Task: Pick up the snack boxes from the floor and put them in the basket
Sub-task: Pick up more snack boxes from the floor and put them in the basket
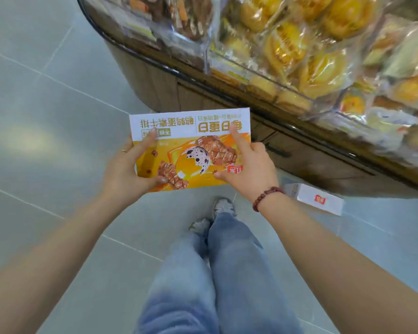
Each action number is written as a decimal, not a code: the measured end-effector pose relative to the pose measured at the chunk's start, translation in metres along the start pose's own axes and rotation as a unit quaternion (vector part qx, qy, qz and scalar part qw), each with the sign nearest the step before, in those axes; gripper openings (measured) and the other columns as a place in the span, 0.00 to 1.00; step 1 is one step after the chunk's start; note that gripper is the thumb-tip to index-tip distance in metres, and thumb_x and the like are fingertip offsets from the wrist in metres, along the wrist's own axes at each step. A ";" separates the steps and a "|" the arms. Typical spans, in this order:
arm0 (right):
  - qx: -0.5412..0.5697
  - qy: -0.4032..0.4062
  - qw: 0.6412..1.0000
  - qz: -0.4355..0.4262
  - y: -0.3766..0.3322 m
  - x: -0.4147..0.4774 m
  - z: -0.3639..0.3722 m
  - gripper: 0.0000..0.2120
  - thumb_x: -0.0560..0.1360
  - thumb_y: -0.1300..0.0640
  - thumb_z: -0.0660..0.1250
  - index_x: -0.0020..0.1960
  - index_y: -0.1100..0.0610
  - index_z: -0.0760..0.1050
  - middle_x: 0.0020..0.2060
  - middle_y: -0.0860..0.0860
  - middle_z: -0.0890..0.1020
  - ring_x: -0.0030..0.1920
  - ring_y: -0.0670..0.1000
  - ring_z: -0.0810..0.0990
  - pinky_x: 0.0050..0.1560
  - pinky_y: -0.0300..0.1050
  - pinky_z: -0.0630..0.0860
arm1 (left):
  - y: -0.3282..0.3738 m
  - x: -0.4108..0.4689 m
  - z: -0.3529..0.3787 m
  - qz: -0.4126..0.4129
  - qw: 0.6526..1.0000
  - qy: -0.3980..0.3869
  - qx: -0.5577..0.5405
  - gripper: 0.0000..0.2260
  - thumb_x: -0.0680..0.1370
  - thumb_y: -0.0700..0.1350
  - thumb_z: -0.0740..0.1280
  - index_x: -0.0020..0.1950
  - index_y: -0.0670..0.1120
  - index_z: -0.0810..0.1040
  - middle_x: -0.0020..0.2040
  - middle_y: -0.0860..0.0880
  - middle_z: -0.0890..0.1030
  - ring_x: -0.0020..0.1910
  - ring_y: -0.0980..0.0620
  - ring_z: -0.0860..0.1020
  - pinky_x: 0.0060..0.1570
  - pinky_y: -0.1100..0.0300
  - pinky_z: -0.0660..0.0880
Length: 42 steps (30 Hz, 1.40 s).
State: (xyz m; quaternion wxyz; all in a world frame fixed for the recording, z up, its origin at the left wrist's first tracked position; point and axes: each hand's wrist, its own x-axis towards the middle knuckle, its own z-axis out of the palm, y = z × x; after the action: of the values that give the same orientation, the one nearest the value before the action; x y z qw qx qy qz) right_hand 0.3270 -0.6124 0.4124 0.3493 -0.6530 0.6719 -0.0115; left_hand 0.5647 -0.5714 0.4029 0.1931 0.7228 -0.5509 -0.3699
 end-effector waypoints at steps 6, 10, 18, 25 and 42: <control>0.010 0.091 0.990 0.104 0.038 -0.116 -0.092 0.46 0.64 0.36 0.72 0.72 0.32 0.47 0.54 0.53 0.67 0.53 0.55 0.74 0.54 0.48 0.73 | 0.106 -0.043 0.014 0.133 0.987 -0.085 -0.035 0.42 0.60 0.41 0.80 0.70 0.58 0.66 0.68 0.51 0.69 0.58 0.64 0.67 0.50 0.81 0.59; 0.029 0.191 0.963 0.188 0.077 -0.186 -0.128 0.45 0.61 0.29 0.67 0.71 0.32 0.47 0.52 0.53 0.70 0.52 0.56 0.75 0.51 0.47 0.73 | 0.178 -0.065 0.047 0.223 0.965 -0.141 -0.007 0.40 0.62 0.44 0.79 0.70 0.60 0.65 0.71 0.52 0.67 0.67 0.59 0.66 0.54 0.72 0.61; 0.097 0.363 0.856 0.355 0.150 -0.325 -0.126 0.43 0.62 0.29 0.66 0.70 0.30 0.48 0.48 0.48 0.64 0.53 0.53 0.74 0.49 0.46 0.73 | 0.300 -0.132 0.137 0.386 0.875 -0.287 0.054 0.42 0.63 0.46 0.78 0.67 0.68 0.59 0.73 0.54 0.59 0.67 0.58 0.64 0.60 0.67 0.64; 0.176 0.413 0.761 0.468 0.244 -0.457 -0.103 0.42 0.62 0.28 0.65 0.69 0.27 0.46 0.50 0.48 0.66 0.56 0.52 0.74 0.53 0.46 0.73 | 0.375 -0.247 0.259 0.470 0.784 -0.381 0.136 0.43 0.59 0.54 0.76 0.64 0.77 0.56 0.69 0.58 0.61 0.61 0.58 0.70 0.59 0.59 0.71; 0.301 0.503 0.426 0.689 0.394 -0.705 -0.064 0.41 0.64 0.28 0.63 0.70 0.28 0.45 0.48 0.46 0.63 0.56 0.50 0.72 0.54 0.47 0.75 | 0.523 -0.553 0.529 0.669 0.439 -0.559 0.220 0.42 0.60 0.52 0.77 0.59 0.81 0.55 0.66 0.58 0.64 0.53 0.60 0.69 0.48 0.61 0.70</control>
State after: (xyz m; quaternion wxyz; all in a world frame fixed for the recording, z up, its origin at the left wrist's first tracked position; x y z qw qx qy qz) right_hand -0.1143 0.0421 0.5953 0.0154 0.2955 0.9085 -0.2950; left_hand -0.2387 -0.1504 0.5951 -0.1351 -0.2153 -0.9143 -0.3154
